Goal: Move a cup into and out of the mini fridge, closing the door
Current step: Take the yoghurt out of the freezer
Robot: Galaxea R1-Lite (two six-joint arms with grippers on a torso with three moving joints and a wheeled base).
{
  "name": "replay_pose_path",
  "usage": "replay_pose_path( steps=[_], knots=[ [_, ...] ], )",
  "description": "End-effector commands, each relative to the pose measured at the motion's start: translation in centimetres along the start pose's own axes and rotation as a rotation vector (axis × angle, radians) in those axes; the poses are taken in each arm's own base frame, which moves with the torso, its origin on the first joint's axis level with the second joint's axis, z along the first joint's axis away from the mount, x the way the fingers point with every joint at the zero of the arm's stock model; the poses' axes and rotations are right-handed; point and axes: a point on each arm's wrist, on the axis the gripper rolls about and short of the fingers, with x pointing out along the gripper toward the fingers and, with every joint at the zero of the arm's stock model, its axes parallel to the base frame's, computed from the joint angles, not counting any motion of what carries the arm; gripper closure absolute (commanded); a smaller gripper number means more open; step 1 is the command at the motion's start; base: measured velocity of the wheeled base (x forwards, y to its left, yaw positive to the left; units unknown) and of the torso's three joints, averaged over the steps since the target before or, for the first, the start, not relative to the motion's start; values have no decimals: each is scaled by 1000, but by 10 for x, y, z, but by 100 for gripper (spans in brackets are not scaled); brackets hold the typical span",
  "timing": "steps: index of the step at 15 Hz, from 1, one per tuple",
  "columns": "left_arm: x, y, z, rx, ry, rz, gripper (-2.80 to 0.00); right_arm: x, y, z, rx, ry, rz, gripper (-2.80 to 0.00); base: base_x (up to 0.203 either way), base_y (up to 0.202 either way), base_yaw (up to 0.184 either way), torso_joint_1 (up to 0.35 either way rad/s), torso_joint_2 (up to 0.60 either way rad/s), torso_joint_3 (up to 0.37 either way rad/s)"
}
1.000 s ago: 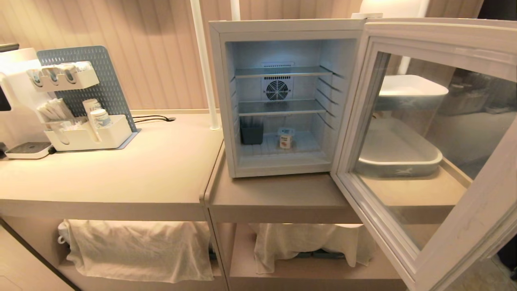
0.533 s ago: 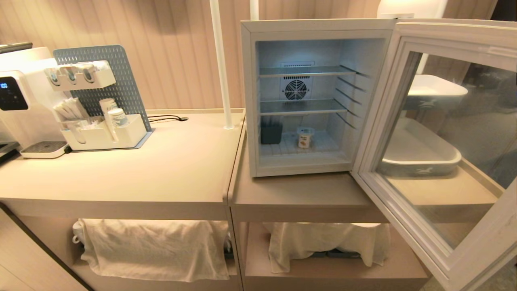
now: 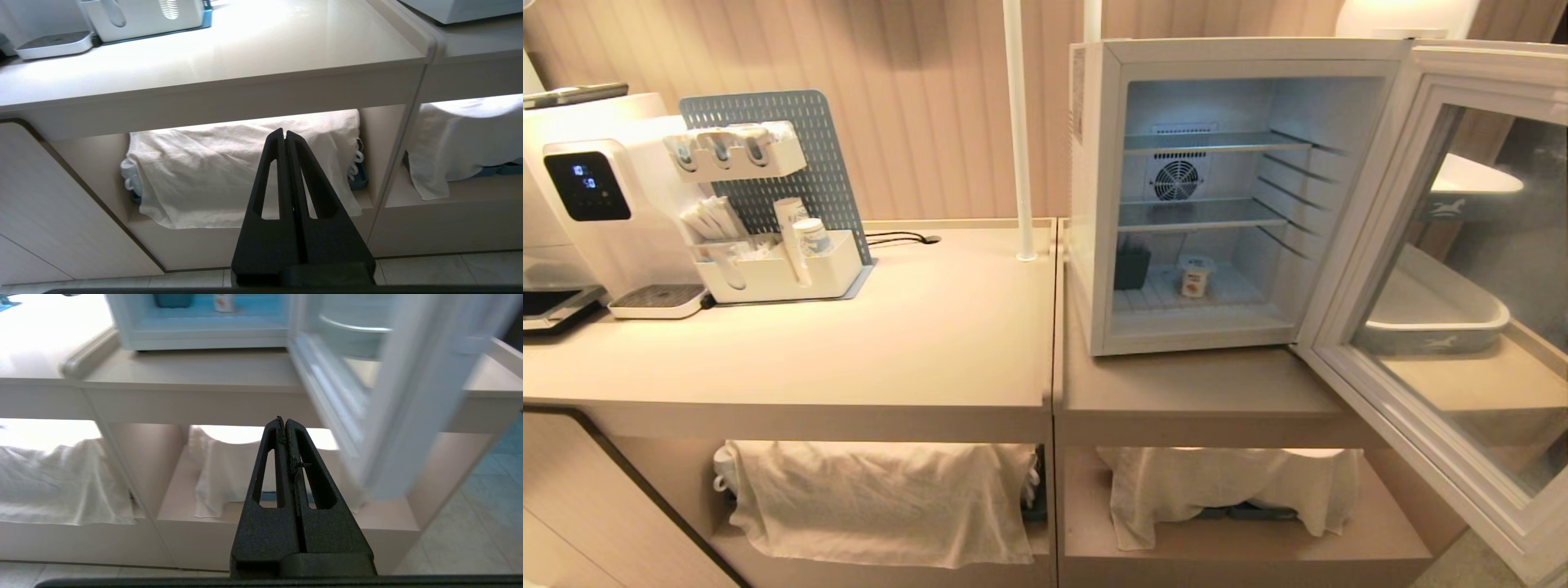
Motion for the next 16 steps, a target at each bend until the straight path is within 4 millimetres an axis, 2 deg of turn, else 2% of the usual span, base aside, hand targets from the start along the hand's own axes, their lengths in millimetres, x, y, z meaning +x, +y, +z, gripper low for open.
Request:
replay_pose_path(
  steps=[1,7,13,16],
  knots=[
    [0,0,0,0,-2,0,0,0,0,0,-1,-1,1,0,0,192,1,-2,7,-2],
    [0,0,0,0,-4,0,0,0,0,0,1,0,0,0,0,174,2,1,3,0],
    [0,0,0,8,-6,2,0,0,0,0,1,1,0,0,0,13,0,1,0,0],
    [0,0,0,10,-6,2,0,0,0,0,1,0,0,0,146,108,-4,1,5,1]
  ],
)
